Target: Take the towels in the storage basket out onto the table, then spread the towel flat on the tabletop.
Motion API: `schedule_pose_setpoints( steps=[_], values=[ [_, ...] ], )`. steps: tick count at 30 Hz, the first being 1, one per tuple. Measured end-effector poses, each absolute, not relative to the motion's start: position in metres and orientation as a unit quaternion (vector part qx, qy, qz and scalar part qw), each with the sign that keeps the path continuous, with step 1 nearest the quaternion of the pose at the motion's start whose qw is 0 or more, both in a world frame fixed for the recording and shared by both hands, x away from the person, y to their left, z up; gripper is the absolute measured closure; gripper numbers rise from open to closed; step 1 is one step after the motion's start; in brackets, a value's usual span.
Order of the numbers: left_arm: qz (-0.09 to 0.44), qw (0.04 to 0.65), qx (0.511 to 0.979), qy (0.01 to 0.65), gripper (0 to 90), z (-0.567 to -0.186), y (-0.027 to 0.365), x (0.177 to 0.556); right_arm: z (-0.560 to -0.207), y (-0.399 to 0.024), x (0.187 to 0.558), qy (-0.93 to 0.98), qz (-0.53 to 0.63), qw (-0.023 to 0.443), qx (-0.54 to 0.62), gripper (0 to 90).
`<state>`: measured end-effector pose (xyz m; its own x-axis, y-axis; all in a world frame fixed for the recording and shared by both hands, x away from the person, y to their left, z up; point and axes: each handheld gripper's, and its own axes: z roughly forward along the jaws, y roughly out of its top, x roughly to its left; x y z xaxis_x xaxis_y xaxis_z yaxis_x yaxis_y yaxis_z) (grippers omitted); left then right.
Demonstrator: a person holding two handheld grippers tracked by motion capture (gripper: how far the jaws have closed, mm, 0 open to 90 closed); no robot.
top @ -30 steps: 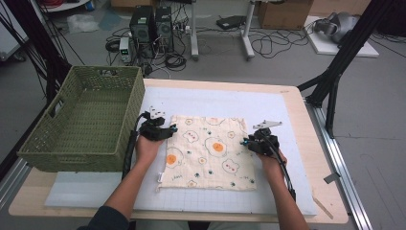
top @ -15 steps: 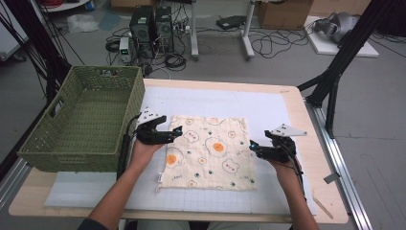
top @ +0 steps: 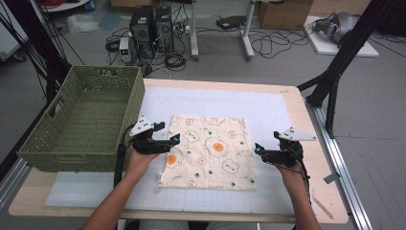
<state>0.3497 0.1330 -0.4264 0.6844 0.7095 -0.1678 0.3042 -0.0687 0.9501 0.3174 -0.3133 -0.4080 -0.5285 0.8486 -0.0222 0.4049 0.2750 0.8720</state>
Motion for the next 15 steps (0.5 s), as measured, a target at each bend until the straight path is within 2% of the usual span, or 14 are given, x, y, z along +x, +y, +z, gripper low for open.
schedule_pose_setpoints(
  steps=[15],
  values=[
    [0.173,0.583,0.708,0.359,16.9,-0.4247,0.133,0.3486,-0.4115,-0.3149,0.3184,0.757,0.439,0.242,0.419,11.6]
  ],
)
